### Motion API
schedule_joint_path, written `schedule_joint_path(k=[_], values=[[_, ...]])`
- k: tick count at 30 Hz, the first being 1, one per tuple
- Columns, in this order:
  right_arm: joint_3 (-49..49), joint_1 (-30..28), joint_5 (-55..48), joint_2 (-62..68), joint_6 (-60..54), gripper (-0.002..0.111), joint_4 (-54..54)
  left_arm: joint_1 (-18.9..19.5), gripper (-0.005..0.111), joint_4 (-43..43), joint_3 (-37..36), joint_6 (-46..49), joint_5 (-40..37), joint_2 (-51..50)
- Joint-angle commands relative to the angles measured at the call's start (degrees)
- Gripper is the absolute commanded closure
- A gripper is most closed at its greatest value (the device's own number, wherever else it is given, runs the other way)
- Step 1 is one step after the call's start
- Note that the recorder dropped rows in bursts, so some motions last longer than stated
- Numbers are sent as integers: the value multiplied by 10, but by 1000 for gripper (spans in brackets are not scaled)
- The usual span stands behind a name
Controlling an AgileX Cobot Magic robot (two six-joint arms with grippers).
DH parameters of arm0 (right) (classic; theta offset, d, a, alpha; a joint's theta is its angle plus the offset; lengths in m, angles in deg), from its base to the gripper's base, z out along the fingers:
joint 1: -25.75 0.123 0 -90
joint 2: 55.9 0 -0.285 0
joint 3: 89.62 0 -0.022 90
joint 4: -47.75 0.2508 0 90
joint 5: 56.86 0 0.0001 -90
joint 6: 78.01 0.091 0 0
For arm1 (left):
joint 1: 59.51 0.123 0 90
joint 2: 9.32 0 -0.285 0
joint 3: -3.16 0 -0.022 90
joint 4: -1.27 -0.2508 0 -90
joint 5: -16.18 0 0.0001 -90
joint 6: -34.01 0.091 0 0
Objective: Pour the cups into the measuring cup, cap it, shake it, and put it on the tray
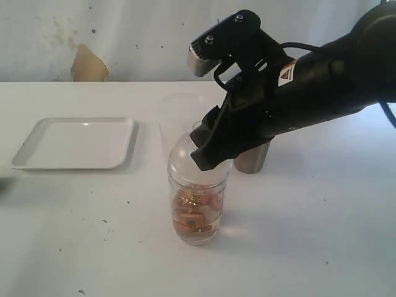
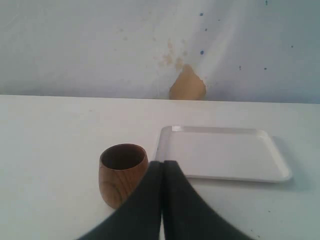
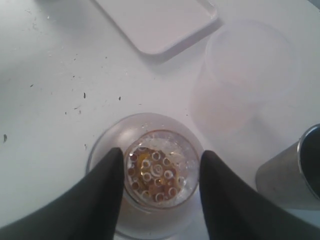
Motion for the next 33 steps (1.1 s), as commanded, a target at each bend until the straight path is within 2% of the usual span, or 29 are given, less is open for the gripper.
schedule_joint_path(k=[1,13,26,33], values=[[-1,-1,-14,19,-2,108,-10,0,106,3,-3,0,5,3],[-5,-1,-48,23,-3,108,-48,0,106,3,-3,0,5,3],[-3,-1,-58,29,-3,108,-41,0,106,3,-3,0,5,3],[-3,23,-58,55,-3,108,-42,0,106,3,-3,0,5,3]])
